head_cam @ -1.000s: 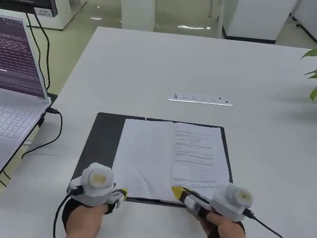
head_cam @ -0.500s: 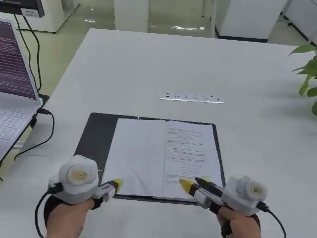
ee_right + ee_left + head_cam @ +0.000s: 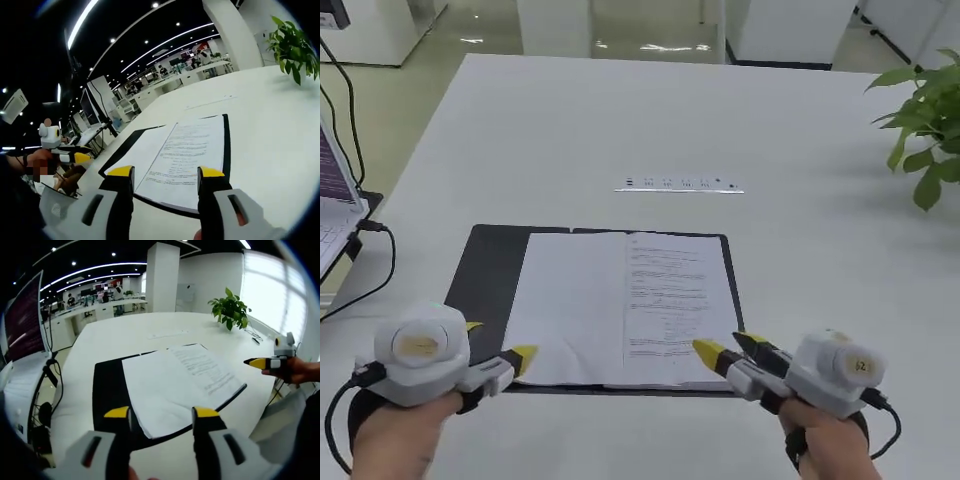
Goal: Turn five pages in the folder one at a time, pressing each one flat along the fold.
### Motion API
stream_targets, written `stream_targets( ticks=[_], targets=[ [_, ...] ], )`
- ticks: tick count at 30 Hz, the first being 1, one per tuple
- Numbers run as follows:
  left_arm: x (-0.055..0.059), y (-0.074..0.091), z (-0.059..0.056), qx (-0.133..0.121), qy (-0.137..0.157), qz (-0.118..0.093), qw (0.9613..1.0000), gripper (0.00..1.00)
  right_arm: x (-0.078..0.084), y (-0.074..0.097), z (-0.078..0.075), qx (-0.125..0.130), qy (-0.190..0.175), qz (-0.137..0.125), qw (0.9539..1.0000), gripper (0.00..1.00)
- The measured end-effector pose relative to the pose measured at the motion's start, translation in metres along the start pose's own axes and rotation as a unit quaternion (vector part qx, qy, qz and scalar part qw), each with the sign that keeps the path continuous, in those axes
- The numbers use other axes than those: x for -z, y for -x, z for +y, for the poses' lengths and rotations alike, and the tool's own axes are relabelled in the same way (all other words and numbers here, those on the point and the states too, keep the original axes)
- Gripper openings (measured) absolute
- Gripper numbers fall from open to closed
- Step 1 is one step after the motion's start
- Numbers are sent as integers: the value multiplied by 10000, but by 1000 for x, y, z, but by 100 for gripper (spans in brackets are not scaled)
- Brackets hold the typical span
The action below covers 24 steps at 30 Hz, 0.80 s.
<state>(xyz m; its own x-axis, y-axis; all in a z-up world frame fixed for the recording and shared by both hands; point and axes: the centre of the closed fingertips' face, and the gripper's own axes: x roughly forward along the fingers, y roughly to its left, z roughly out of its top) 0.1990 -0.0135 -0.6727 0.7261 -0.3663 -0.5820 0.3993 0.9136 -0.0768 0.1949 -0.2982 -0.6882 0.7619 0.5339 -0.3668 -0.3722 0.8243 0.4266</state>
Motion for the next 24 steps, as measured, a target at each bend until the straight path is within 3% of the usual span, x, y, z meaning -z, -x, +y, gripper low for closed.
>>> stream_targets(
  ticks=[6,12,19,24],
  targets=[
    [-14,14,-2,-86,97,-190,9997,53,0,21,-3,91,244,34,9997,51],
    [-19,27,-4,-115,43,-255,9996,55,-7,38,-7,102,266,-102,9995,55],
    [-8,38,-12,-210,209,-261,9992,59,-9,52,-11,49,-61,-333,9994,61],
    [2,41,-26,-177,245,-180,9994,62,4,57,-10,4,203,-10,9998,63]
  ],
)
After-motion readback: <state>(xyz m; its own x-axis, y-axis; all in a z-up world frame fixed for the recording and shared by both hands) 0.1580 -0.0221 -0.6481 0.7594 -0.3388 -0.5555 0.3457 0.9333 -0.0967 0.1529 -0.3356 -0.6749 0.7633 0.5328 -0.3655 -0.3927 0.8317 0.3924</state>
